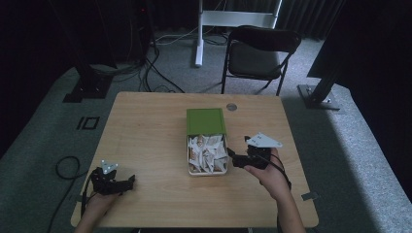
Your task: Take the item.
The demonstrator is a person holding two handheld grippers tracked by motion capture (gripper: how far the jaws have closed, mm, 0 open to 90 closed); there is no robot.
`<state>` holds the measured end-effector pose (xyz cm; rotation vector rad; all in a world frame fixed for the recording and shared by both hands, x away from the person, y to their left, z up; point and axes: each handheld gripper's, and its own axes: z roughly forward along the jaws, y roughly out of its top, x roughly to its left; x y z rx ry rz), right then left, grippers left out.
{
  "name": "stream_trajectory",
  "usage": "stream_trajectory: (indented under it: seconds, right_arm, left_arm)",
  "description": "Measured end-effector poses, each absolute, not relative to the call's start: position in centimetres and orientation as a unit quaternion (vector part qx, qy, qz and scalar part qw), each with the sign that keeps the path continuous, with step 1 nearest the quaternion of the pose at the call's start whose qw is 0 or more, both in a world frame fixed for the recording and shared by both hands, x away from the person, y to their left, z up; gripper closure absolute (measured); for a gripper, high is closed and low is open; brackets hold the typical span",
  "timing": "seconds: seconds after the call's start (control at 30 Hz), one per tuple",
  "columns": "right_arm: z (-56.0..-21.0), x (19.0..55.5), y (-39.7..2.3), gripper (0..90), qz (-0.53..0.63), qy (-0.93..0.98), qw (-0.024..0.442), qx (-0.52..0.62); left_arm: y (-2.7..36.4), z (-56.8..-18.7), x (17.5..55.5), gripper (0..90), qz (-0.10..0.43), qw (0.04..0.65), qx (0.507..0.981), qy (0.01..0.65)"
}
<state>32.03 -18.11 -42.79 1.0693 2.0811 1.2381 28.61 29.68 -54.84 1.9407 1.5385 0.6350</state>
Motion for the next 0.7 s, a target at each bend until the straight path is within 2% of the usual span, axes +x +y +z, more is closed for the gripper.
stream_trajectory:
  seconds: [0.33, 0.7]
  right_arm:
    - [-42.8, 32.3, -15.9, 21.2, 0.455, 0.774, 0.237, 0.372]
    - [-43.6, 32.1, -12.5, 28.7, 0.453, 0.799, 0.213, 0.333]
  left_arm:
    - [29.7, -54.8, 28.6, 2.3, 0.238, 0.288, 0.727, 0.576]
    - [29.7, -54.8, 28.6, 2.3, 0.238, 0.287, 0.728, 0.575]
